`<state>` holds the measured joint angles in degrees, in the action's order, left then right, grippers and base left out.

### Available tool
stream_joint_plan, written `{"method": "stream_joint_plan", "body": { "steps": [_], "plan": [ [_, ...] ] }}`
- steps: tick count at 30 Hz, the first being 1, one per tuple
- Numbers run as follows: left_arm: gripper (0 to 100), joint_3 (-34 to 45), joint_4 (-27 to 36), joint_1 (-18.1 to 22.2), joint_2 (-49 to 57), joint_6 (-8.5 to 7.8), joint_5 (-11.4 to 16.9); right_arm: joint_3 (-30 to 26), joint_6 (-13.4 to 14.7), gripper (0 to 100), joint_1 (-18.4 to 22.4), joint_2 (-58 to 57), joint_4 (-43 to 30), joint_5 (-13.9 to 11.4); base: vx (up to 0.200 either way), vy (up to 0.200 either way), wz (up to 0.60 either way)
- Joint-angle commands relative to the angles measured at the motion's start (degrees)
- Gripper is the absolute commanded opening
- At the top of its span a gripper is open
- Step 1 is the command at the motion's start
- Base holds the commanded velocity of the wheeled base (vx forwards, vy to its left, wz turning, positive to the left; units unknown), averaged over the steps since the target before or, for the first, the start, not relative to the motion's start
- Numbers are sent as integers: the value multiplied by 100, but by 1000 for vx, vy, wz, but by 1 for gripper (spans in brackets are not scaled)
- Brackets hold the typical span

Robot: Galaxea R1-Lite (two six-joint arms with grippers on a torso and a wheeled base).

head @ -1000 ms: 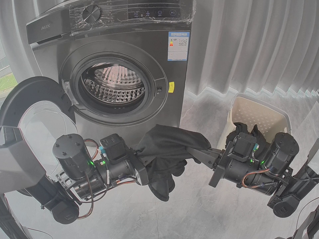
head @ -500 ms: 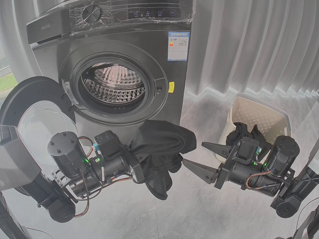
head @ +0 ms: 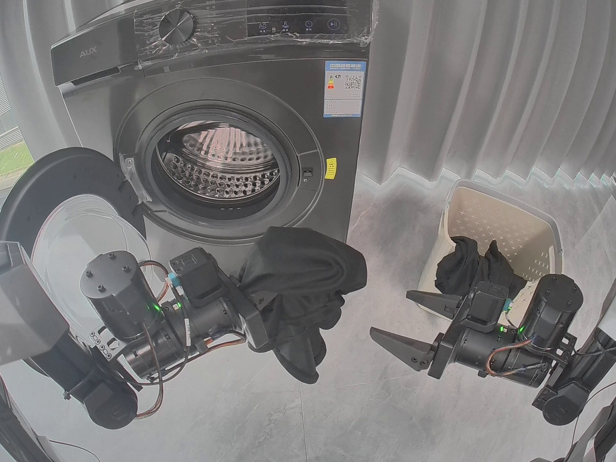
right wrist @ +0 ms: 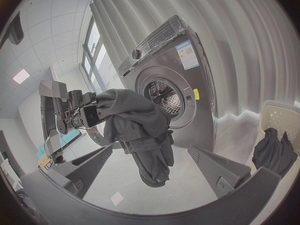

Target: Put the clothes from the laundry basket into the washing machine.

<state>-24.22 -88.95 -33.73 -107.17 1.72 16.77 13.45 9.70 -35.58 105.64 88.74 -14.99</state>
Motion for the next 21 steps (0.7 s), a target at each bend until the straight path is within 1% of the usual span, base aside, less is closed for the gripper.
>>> {"method": "stream_joint_plan", "body": {
  "steps": [1, 3, 4, 6, 9, 12, 14, 17, 21],
  "plan": [
    [0, 14, 1, 7, 3, 21, -25, 0, -12, 100, 8, -17, 3, -3, 0, 0, 0],
    [0, -4, 10, 68, -6, 48, -201, 9, -21, 100, -10, -17, 3, 5, 0, 0, 0],
    [0, -12, 10, 68, -6, 48, -210, 9, -21, 100, -10, -17, 3, 5, 0, 0, 0],
    [0, -30, 10, 77, -6, 57, -632, 9, -39, 100, -10, -26, 3, 5, 0, 0, 0],
    [0, 32, 10, 68, 12, 48, -1036, 18, -39, 100, -1, -35, 3, 5, 0, 0, 0],
    [0, 137, 10, 60, 38, 13, -1264, 18, -39, 100, -19, -53, 3, 14, 0, 0, 0],
    [0, 251, 19, 16, 91, 4, -1651, 18, -39, 100, -28, -53, 3, 14, 0, 0, 0],
    [0, 199, 19, 42, 73, 13, -1862, 18, -39, 100, -10, -44, 3, 14, 0, 0, 0],
    [0, 67, 27, 130, 73, 21, -1941, 18, -39, 100, -1, -44, 3, 14, 0, 0, 0]
  ]
}}
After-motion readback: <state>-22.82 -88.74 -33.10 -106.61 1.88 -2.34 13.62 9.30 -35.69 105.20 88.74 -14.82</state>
